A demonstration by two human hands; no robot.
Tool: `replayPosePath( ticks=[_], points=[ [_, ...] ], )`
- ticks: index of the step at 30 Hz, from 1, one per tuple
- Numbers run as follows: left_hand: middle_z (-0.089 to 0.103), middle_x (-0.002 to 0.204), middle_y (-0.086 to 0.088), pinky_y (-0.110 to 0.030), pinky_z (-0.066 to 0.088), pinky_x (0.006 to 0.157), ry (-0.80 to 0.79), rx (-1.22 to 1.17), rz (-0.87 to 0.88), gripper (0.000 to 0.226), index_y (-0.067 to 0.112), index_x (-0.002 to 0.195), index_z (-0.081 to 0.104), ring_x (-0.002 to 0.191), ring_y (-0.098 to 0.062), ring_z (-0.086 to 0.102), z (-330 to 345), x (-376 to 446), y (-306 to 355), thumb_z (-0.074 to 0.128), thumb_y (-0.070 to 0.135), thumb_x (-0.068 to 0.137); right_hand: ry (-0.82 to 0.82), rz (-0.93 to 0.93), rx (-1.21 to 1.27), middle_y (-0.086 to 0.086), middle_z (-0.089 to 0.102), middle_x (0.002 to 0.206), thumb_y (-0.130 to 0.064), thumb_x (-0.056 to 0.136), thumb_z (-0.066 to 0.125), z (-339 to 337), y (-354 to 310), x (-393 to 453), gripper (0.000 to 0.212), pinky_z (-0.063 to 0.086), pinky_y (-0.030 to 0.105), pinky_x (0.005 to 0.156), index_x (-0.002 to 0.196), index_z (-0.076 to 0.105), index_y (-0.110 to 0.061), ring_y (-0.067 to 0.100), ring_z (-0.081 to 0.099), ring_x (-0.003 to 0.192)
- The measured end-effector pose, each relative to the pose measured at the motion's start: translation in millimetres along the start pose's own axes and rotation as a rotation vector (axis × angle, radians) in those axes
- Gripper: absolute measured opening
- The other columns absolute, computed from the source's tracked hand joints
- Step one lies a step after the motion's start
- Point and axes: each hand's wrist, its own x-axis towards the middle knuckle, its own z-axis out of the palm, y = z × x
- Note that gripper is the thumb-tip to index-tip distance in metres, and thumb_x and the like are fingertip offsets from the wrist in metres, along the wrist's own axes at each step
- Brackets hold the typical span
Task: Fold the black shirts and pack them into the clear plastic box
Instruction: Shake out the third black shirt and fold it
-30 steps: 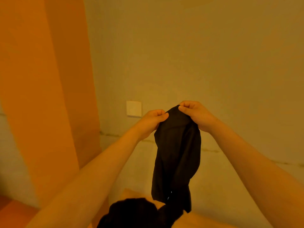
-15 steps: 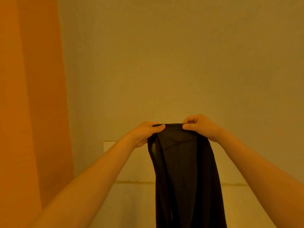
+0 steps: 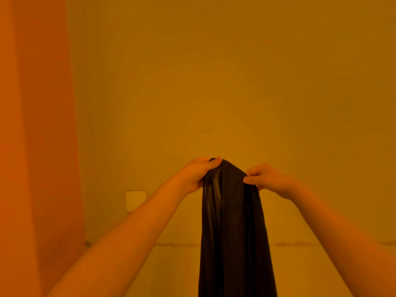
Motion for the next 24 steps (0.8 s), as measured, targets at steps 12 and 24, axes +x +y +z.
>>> replayPosePath(
  ticks=[12,24],
  points=[
    [0.065,0.066,-0.002,-0.021,0.05,0.056,-0.033,0.199,0.037,0.017,0.007,0.078,0.063,0.057,-0.009,0.061,7,0,-3,0.06,0.021,0.089,-0.161,-0.066,0.259,-0.005,0.067,0.074,-0.027,0.074,0.069,26,-19,7,0.019,0.051,0.021,0.068,0.082,0.06,-0.012,0.005,0.064,0.07],
    [0.072,0.077,0.008,-0.018,0.052,0.074,-0.244,0.243,-0.13,0.022,0.012,0.092,0.062,0.075,-0.002,0.067,-44,-31,-41,0.041,0.012,0.097,0.161,0.001,0.525,0.001,0.065,0.084,-0.018,0.097,0.044,16,-14,8,0.021,0.049,0.029,0.073,0.089,0.063,-0.014,0.014,0.061,0.079]
  ],
)
